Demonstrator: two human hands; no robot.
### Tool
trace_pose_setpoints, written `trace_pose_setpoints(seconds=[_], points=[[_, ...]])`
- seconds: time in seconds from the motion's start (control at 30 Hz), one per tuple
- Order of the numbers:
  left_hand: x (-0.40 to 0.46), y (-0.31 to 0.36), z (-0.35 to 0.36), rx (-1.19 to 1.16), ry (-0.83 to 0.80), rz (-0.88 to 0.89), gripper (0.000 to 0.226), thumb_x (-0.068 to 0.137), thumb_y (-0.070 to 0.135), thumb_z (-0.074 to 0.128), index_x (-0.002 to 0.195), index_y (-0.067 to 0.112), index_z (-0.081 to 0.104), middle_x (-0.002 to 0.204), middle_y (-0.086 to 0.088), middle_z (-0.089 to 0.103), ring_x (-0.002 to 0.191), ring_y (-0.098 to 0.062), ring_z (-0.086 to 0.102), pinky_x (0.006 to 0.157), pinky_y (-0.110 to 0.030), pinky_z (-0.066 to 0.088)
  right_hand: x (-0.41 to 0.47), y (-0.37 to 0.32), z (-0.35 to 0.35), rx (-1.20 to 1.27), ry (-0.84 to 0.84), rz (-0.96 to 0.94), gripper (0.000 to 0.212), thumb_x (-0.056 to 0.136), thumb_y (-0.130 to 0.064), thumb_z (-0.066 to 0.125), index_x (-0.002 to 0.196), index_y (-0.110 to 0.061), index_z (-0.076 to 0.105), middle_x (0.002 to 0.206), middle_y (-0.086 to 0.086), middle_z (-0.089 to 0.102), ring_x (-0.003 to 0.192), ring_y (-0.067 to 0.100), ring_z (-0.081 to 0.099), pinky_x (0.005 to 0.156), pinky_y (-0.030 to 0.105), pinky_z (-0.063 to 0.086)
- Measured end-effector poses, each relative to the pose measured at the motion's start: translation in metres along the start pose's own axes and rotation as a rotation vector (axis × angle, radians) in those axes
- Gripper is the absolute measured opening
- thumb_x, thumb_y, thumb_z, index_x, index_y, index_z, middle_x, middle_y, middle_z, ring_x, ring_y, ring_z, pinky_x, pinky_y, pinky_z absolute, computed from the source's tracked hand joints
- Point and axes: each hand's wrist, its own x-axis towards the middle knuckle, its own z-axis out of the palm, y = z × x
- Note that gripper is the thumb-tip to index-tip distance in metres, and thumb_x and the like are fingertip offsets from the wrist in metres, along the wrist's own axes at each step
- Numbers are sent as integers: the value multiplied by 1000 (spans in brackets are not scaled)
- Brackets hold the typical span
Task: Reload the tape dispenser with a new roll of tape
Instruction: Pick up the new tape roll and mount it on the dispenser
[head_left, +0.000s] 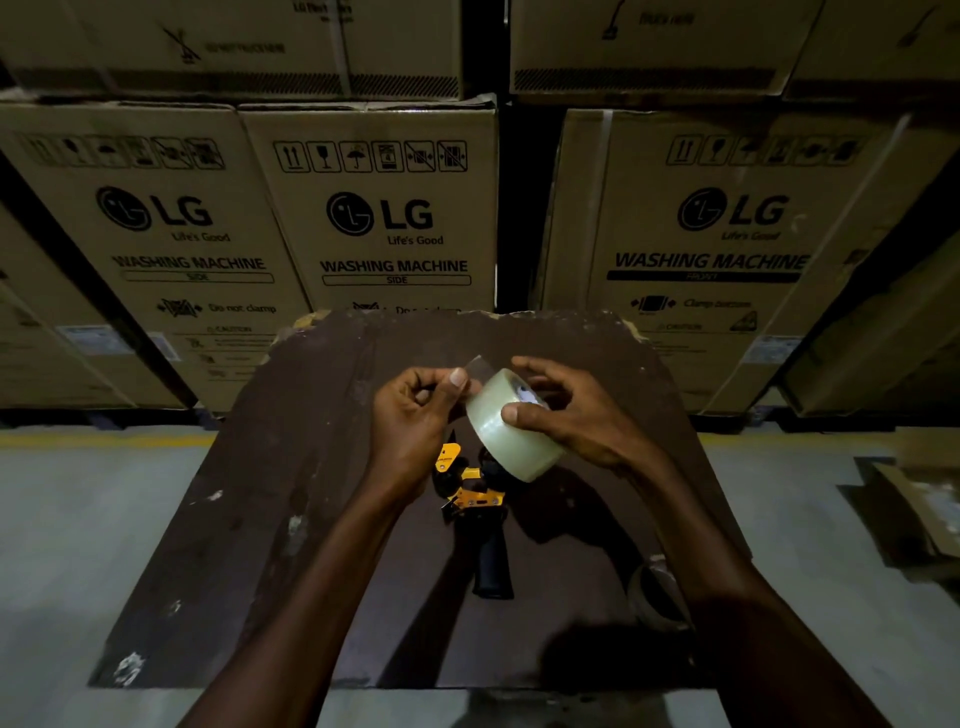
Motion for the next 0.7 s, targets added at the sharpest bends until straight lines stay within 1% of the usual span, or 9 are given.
trace_pose_setpoints(seconds=[0.07,0.13,0.27,0.33,0.4,0.47,0.57,0.63,0.7], points=[[-1,0,1,-9,-11,1,10,92,12,64,92,2,65,90,-15,76,86,-26,74,77,-33,60,2,4,-3,1,9,31,107,52,-71,78,146,-33,46,138,-4,56,121,14,57,97,34,52],[-1,-1,1,-21,-10,1,14,93,12,63,95,-2,64,91,-16,76,88,-28,74,79,-34,60,3,6,-4,8,26,61,118,46,-75,79,148,-28,44,140,2,56,123,16,57,98,34,52],[0,-3,-1,-85,15,-19,23,95,13,61,100,-9,59,89,-16,76,87,-30,74,80,-39,61,2,8,-4,-24,45,94,116,49,-79,72,145,-17,50,137,5,61,119,16,61,99,37,52],[-1,-4,-2,-73,9,-17,21,96,13,59,101,-7,58,87,-13,77,86,-28,75,79,-37,61,0,7,-4,-43,36,112,111,48,-81,68,140,-20,54,127,4,65,109,15,64,87,35,56],[-4,-6,-2,-88,11,-24,20,97,12,57,102,-7,56,84,-9,78,84,-24,75,76,-35,61,0,5,-4,-44,31,128,108,47,-82,67,137,-24,55,114,2,66,99,14,66,70,30,52],[-6,-9,-2,-107,11,-35,20,98,12,56,104,-7,55,83,-8,78,83,-22,75,73,-31,60,1,4,-6,-43,29,131,107,47,-81,68,137,-26,52,111,1,66,97,15,67,67,29,50],[-7,-13,-4,-144,-2,-58,21,99,14,52,107,-5,53,84,-9,78,83,-22,75,72,-31,60,2,7,-8,-42,32,108,102,47,-76,73,136,-31,50,118,2,65,104,14,66,81,33,56],[-6,-16,-6,-159,-4,-73,20,100,15,51,107,-4,52,84,-9,78,82,-22,75,71,-30,60,3,9,-9,-36,34,82,96,47,-72,76,133,-36,50,120,0,62,107,12,64,90,34,56],[-6,-17,-8,-174,-19,-80,18,100,15,51,106,-2,52,87,-10,78,85,-23,75,73,-30,60,4,10,-9,-34,30,54,91,49,-69,78,130,-39,49,122,-4,61,108,7,62,90,30,56]])
